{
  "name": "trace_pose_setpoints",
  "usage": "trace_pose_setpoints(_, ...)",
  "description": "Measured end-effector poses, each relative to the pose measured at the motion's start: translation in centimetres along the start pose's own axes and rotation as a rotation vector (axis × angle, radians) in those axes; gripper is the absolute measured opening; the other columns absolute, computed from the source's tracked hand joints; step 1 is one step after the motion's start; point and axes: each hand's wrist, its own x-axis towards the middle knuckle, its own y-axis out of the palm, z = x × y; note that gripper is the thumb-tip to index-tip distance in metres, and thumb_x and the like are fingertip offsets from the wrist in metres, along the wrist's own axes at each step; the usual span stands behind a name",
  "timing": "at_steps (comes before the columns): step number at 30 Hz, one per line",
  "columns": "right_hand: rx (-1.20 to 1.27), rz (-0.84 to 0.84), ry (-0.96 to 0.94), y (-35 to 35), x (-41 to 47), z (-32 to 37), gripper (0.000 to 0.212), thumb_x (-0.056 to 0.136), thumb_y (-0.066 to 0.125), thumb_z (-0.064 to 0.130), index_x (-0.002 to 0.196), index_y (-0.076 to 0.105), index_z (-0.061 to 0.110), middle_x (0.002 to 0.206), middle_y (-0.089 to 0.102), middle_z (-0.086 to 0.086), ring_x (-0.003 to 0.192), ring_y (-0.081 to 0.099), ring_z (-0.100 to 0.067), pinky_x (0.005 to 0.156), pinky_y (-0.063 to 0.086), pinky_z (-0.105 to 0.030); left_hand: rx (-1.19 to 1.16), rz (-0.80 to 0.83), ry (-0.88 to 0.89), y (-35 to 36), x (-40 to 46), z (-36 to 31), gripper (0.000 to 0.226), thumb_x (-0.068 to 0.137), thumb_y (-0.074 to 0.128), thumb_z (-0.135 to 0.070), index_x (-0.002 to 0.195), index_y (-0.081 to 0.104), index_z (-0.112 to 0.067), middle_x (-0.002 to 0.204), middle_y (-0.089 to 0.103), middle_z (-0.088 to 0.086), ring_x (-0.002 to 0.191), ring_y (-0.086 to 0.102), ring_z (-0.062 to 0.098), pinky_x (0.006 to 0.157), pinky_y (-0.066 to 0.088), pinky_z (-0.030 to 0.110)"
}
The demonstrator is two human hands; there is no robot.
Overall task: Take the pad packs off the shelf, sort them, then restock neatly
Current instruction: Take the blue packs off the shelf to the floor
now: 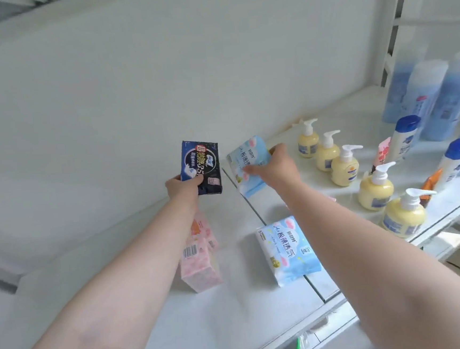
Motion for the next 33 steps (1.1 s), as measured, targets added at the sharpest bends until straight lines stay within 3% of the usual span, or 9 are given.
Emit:
trace_pose_setpoints(5,0.302,0.021,0.087,0.1,-4.7,1.4,0.056,0.068,0.085,0.032,0.105,0.046,0.018,0.097,0.062,0.001,0.085,0.062,-0.019,0.079,0.053,-0.038,-0.284,0.094,-0.193,-5.5,-6.4,-3.3,0.012,0.086,0.065,-0.008,0.092,0.056,-0.010,0.076,0.055,0.004,0.064,0.053,0.013,0.054,0.047,0.024)
trace_pose_setpoints(8,0.400,0.023,0.113,0.7,-9.0,1.5,0.049,0.069,0.085,0.029,0.101,0.050,0.017,0.096,0.065,-0.003,0.086,0.066,-0.023,0.085,0.056,-0.042,-0.391,0.065,-0.248,-8.6,-10.0,-3.6,0.016,0.090,0.063,-0.024,0.096,0.053,-0.012,0.079,0.053,0.003,0.069,0.053,0.015,0.058,0.049,0.023)
trace_pose_setpoints(11,0.388,0.030,0.110,1.0,-14.3,1.6,0.039,0.068,0.085,0.032,0.094,0.063,0.011,0.079,0.065,-0.001,0.069,0.061,-0.016,0.067,0.050,-0.029,-0.451,0.037,-0.244,-11.9,-13.3,-3.3,0.025,0.092,0.060,-0.033,0.103,0.049,-0.013,0.083,0.052,0.002,0.073,0.053,0.018,0.067,0.050,0.027)
trace_pose_setpoints(15,0.361,0.036,0.180,1.5,-22.2,0.7,0.037,0.067,0.086,0.035,0.080,0.062,0.009,0.073,0.060,-0.003,0.067,0.054,-0.020,0.064,0.040,-0.028,-0.533,0.081,-0.253,-17.6,-16.7,-1.6,0.008,0.092,0.059,-0.022,0.091,0.055,-0.015,0.081,0.060,0.002,0.069,0.057,0.019,0.077,0.051,0.037)
trace_pose_setpoints(17,0.361,0.036,0.252,1.3,-25.9,0.1,0.037,0.068,0.085,0.033,0.085,0.062,0.009,0.079,0.059,-0.005,0.071,0.053,-0.021,0.061,0.038,-0.028,-0.523,0.111,-0.244,-20.1,-18.3,-0.1,0.006,0.089,0.060,-0.010,0.084,0.058,-0.013,0.078,0.066,0.006,0.063,0.063,0.020,0.076,0.053,0.036)
trace_pose_setpoints(21,0.407,0.044,0.311,-0.1,-31.4,-1.7,0.046,0.061,0.088,0.035,0.096,0.069,0.010,0.097,0.072,-0.010,0.091,0.068,-0.027,0.077,0.054,-0.033,-0.505,0.244,-0.236,-22.9,-23.0,2.8,0.014,0.085,0.062,0.003,0.087,0.060,-0.011,0.068,0.069,0.002,0.058,0.066,0.014,0.051,0.052,0.021)
trace_pose_setpoints(23,0.432,0.064,0.323,-1.4,-33.8,-2.5,0.037,0.072,0.083,0.027,0.101,0.069,0.010,0.093,0.072,-0.009,0.082,0.068,-0.021,0.067,0.055,-0.025,-0.471,0.341,-0.249,-23.1,-25.6,4.0,0.017,0.086,0.062,0.002,0.089,0.060,-0.014,0.074,0.070,0.001,0.071,0.064,0.016,0.062,0.054,0.025)
trace_pose_setpoints(26,0.472,0.123,0.352,-3.6,-36.6,-3.5,0.032,0.078,0.079,0.024,0.104,0.065,0.011,0.094,0.070,-0.009,0.081,0.067,-0.020,0.076,0.058,-0.030,-0.473,0.419,-0.270,-22.7,-28.8,5.8,0.015,0.089,0.059,-0.001,0.088,0.059,-0.016,0.084,0.067,0.003,0.078,0.062,0.016,0.077,0.050,0.028)
trace_pose_setpoints(33,0.584,0.119,0.400,-11.0,-41.0,-8.1,0.047,0.075,0.081,0.027,0.114,0.062,0.008,0.115,0.069,-0.014,0.102,0.069,-0.026,0.087,0.057,-0.037,-0.514,0.286,-0.402,-20.2,-34.5,9.1,0.009,0.086,0.065,-0.008,0.085,0.060,-0.016,0.084,0.064,0.000,0.072,0.060,0.010,0.063,0.047,0.018)
